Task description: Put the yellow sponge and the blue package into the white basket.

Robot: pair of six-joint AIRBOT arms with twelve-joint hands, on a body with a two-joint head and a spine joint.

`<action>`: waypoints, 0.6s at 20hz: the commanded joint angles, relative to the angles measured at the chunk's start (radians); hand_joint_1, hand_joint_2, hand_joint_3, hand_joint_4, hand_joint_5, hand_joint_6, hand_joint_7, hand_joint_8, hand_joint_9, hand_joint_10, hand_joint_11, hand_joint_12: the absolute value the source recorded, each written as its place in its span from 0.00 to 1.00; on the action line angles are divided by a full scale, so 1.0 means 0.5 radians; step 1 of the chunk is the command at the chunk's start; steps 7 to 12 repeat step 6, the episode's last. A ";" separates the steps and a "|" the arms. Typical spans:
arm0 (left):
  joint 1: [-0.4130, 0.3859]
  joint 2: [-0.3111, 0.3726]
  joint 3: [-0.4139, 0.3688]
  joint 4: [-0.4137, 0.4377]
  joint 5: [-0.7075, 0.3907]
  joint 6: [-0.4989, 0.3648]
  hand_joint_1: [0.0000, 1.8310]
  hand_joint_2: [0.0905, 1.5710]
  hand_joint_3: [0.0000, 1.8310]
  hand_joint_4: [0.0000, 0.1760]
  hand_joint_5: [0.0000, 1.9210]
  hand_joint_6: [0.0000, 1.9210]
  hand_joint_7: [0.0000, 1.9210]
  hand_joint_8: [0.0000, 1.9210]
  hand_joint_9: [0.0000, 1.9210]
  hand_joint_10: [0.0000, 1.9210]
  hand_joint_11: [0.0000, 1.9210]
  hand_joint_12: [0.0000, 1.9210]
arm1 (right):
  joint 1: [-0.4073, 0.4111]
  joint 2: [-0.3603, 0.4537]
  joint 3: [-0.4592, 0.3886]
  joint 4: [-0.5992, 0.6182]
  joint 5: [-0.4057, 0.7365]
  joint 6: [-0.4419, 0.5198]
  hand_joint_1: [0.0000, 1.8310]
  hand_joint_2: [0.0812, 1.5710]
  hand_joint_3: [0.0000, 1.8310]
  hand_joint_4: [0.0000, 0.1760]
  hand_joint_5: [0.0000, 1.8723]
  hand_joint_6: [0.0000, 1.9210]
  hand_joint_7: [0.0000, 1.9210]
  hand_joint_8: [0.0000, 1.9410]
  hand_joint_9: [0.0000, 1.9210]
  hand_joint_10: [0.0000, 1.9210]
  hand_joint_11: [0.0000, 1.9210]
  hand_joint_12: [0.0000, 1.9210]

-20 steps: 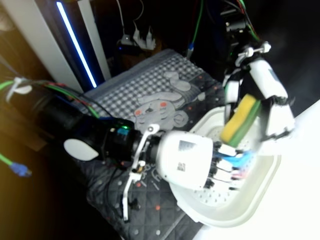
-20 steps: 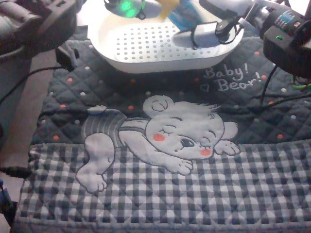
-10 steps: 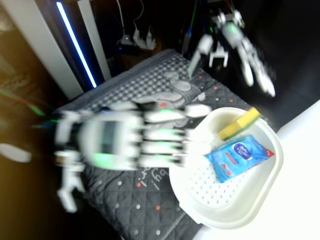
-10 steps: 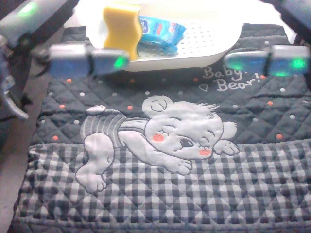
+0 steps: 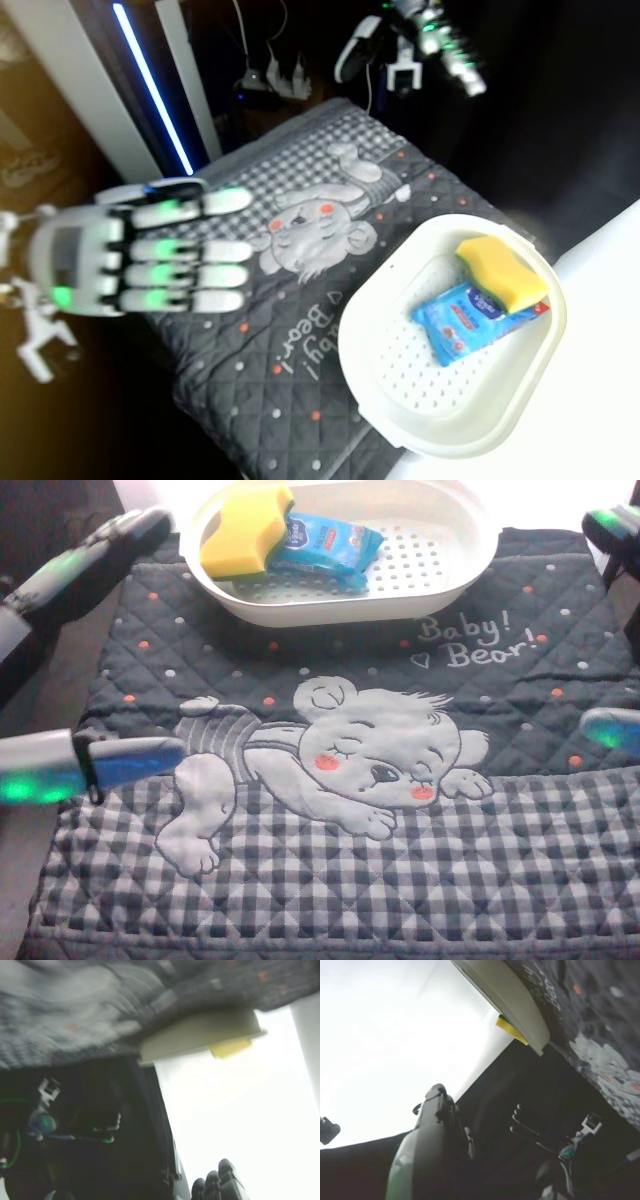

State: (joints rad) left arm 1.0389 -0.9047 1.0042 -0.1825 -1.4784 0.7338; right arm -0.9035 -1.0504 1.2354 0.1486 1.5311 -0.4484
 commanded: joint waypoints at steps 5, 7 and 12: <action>0.181 0.045 -0.099 -0.132 -0.506 -0.010 0.27 0.60 0.01 1.00 0.00 0.00 0.00 0.00 0.00 0.00 0.01 0.00 | -0.218 0.029 -0.068 0.172 0.462 0.138 0.42 0.54 0.00 1.00 0.00 0.00 0.00 0.00 0.00 0.00 0.00 0.00; 0.200 0.042 -0.103 -0.157 -0.506 -0.012 0.24 0.60 0.00 1.00 0.00 0.00 0.00 0.00 0.00 0.00 0.04 0.02 | -0.252 0.028 -0.078 0.199 0.462 0.138 0.43 0.53 0.00 1.00 0.01 0.01 0.01 0.00 0.00 0.00 0.00 0.00; 0.200 0.042 -0.103 -0.157 -0.506 -0.012 0.24 0.60 0.00 1.00 0.00 0.00 0.00 0.00 0.00 0.00 0.04 0.02 | -0.252 0.028 -0.078 0.199 0.462 0.138 0.43 0.53 0.00 1.00 0.01 0.01 0.01 0.00 0.00 0.00 0.00 0.00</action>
